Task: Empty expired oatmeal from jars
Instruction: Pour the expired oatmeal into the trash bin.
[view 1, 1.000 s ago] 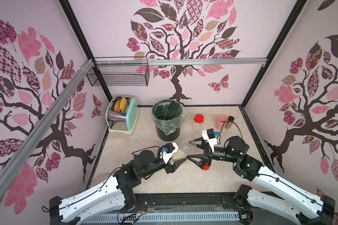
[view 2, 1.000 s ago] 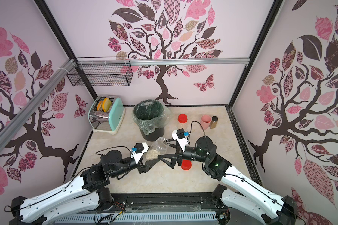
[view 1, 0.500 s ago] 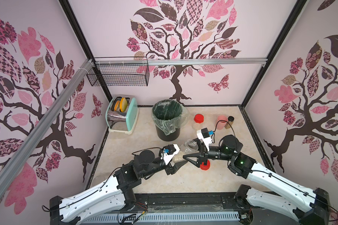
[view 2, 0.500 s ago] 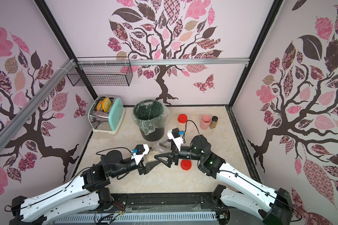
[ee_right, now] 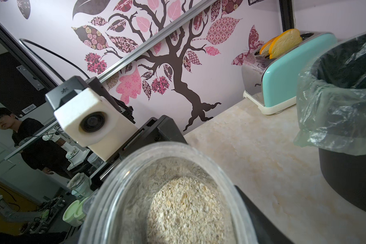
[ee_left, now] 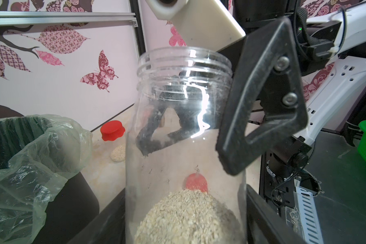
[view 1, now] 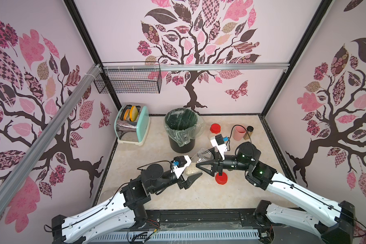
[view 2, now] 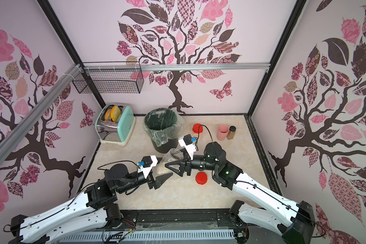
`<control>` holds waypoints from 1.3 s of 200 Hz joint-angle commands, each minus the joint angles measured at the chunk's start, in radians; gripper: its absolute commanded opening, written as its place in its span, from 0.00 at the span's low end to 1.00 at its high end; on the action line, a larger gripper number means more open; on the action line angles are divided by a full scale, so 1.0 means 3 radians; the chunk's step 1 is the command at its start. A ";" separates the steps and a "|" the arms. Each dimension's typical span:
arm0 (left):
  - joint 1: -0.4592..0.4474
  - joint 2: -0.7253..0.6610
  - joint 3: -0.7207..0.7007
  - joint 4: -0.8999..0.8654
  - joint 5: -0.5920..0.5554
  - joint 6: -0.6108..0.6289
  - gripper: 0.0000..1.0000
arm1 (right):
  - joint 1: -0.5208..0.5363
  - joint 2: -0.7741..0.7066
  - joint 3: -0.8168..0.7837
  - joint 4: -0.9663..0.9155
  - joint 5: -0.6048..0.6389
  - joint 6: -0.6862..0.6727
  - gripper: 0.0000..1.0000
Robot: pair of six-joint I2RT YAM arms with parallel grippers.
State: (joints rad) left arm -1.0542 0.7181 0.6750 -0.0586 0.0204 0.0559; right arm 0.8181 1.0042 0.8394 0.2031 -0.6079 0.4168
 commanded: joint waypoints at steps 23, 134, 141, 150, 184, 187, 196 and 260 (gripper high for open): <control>-0.0009 -0.0104 -0.0141 0.0194 -0.0207 0.0202 0.90 | 0.0026 0.0121 0.0232 -0.0243 0.0205 0.0318 0.43; -0.0010 -0.0263 -0.0508 0.1025 -0.0432 0.0257 0.98 | -0.0354 0.0084 0.0414 -0.0268 0.0173 0.0948 0.34; -0.0013 -0.0247 -0.0526 0.1128 -0.0418 0.0277 0.98 | -0.0361 0.0088 0.0431 -0.0232 0.0145 0.1004 0.34; -0.0012 -0.0224 -0.0554 0.1286 -0.0387 0.0307 0.98 | -0.0370 0.0093 0.0452 -0.0187 0.0121 0.1091 0.35; -0.0014 -0.0112 -0.0601 0.1661 -0.0289 0.0435 0.98 | -0.0389 0.0128 0.0537 0.0000 -0.0009 0.1389 0.36; -0.0010 -0.0100 -0.0598 0.1666 -0.0284 0.0453 0.98 | -0.0385 0.0133 0.0548 0.0018 -0.0011 0.1416 0.36; -0.0018 -0.0077 -0.0589 0.1675 -0.0280 0.0475 0.98 | -0.0387 0.0149 0.0569 0.0052 -0.0046 0.1482 0.36; -0.0022 -0.0060 -0.0446 0.1626 -0.0247 0.0654 0.92 | -0.0390 0.0224 0.0663 0.0119 -0.0193 0.1641 0.37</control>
State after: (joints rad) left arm -1.0565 0.7006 0.5030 0.4141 -0.0704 0.2169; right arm 0.7044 1.0634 1.0016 0.1864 -0.6296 0.8757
